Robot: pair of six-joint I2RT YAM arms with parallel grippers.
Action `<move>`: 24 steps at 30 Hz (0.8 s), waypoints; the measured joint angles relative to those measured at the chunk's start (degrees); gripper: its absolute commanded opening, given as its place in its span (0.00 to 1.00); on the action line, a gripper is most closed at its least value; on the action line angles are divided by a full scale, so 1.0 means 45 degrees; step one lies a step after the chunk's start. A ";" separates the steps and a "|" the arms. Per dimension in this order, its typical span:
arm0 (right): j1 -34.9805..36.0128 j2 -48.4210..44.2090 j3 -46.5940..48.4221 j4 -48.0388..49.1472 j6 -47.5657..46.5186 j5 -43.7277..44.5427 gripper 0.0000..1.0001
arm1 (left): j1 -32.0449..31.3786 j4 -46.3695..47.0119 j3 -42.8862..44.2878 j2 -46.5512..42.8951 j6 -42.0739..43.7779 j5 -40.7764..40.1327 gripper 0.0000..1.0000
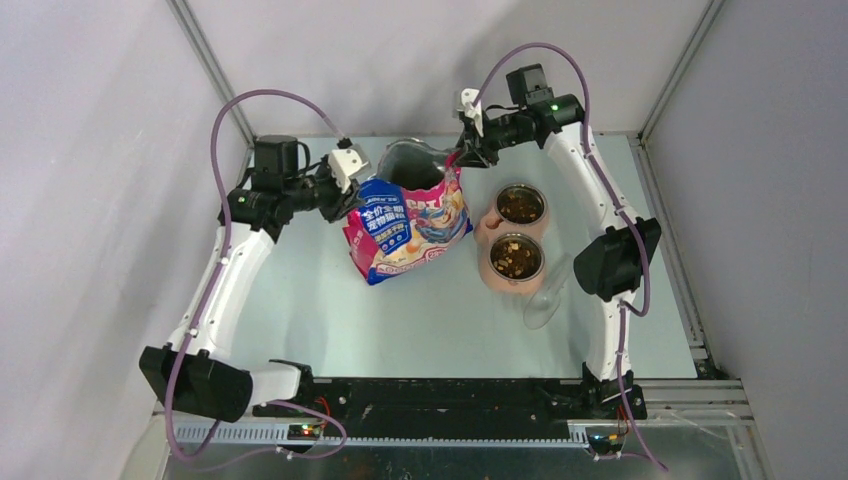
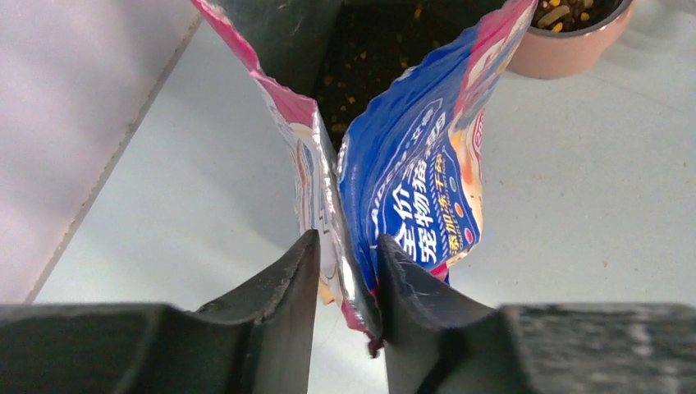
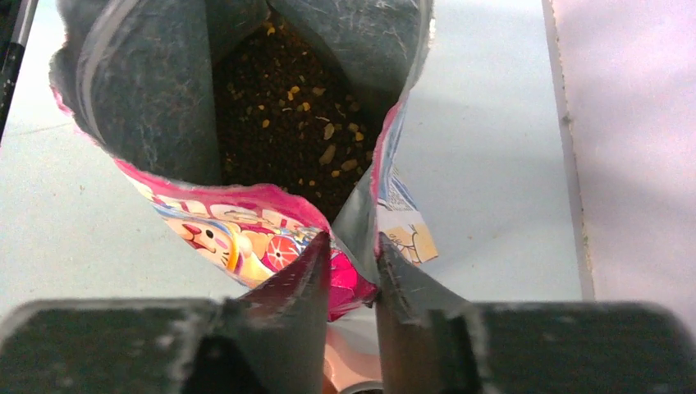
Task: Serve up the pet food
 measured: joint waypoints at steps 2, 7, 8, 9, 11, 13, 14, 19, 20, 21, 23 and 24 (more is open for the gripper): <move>0.0015 0.0000 0.0000 0.0112 0.0063 0.0165 0.08 | 0.0155 -0.0087 0.0000 0.0005 0.0131 0.0044 0.18; -0.0087 -0.0180 -0.0466 0.0772 0.0481 0.0529 0.00 | 0.0695 -0.0486 0.0000 0.0005 0.0248 0.0384 0.01; -0.0117 -0.0282 -0.0622 0.0923 0.0622 0.0554 0.00 | 0.0835 -0.0549 0.0000 0.0005 0.0253 0.0466 0.00; -0.0160 -0.0432 -0.0840 0.1078 0.0787 0.0617 0.00 | 0.1020 -0.0631 0.0000 0.0005 0.0282 0.0612 0.00; -0.0209 -0.0767 -0.1156 0.1161 0.0991 0.0767 0.00 | 0.1438 -0.0753 0.0000 -0.0015 0.0325 0.0913 0.00; -0.0214 -0.1146 -0.1379 0.0981 0.1073 0.0908 0.00 | 0.2021 -0.0913 0.0005 -0.0044 0.0345 0.1229 0.00; -0.0214 -0.1350 -0.1511 0.0811 0.1059 0.0952 0.00 | 0.2297 -0.1010 0.0005 -0.0044 0.0374 0.1379 0.00; -0.0126 -0.2482 -0.2739 -0.0087 0.0680 0.0656 0.00 | 0.3094 -0.1632 0.0024 -0.0151 0.0971 0.2516 0.00; -0.0141 -0.2589 -0.2866 -0.0219 0.0617 0.0607 0.00 | 0.3104 -0.1719 0.0024 -0.0185 0.1044 0.2642 0.00; -0.0165 -0.2662 -0.2953 -0.0350 0.0529 0.0525 0.00 | 0.3104 -0.1865 0.0024 -0.0223 0.1146 0.2798 0.00; -0.0189 -0.2705 -0.3016 -0.0554 0.0398 0.0403 0.00 | 0.3118 -0.2040 0.0024 -0.0243 0.1239 0.3021 0.00; -0.0199 -0.2705 -0.3021 -0.0622 0.0325 0.0355 0.00 | 0.3138 -0.2079 0.0024 -0.0243 0.1243 0.3118 0.00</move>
